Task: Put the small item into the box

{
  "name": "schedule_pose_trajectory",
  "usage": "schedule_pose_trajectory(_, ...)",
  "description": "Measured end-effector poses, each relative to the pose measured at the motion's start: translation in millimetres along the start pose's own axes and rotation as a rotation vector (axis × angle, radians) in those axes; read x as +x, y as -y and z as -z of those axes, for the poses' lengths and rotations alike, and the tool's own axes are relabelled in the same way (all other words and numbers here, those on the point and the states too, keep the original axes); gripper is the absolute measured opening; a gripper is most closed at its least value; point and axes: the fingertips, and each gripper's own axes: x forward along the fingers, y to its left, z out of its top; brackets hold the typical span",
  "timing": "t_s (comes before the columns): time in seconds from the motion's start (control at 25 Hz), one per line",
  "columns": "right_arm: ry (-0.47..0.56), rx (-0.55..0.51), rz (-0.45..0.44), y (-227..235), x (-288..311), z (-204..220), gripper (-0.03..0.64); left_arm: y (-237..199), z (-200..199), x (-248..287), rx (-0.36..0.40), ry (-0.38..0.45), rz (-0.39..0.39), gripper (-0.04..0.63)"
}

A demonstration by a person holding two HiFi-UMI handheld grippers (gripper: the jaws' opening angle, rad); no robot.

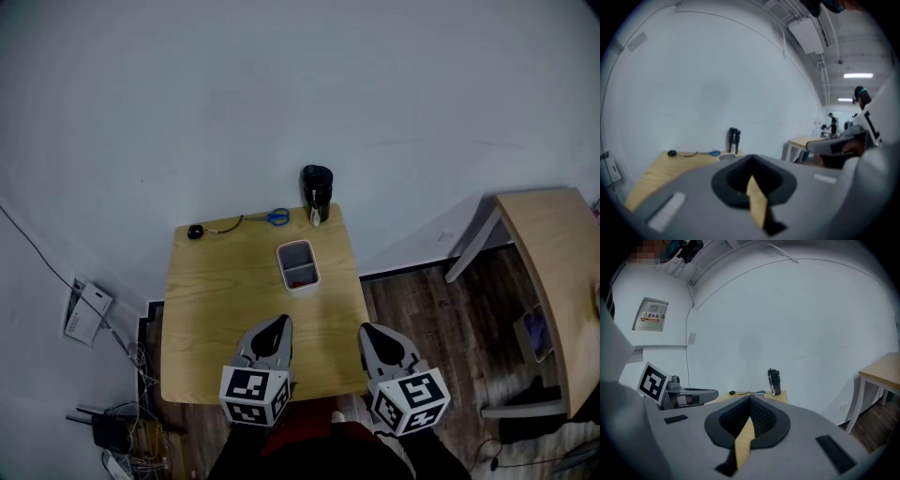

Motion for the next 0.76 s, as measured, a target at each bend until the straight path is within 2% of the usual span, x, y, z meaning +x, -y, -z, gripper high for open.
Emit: schedule_pose_trajectory(0.76, 0.038, -0.021, -0.009, -19, -43, 4, 0.008, 17, 8, -52, -0.015, 0.033, -0.028, 0.002)
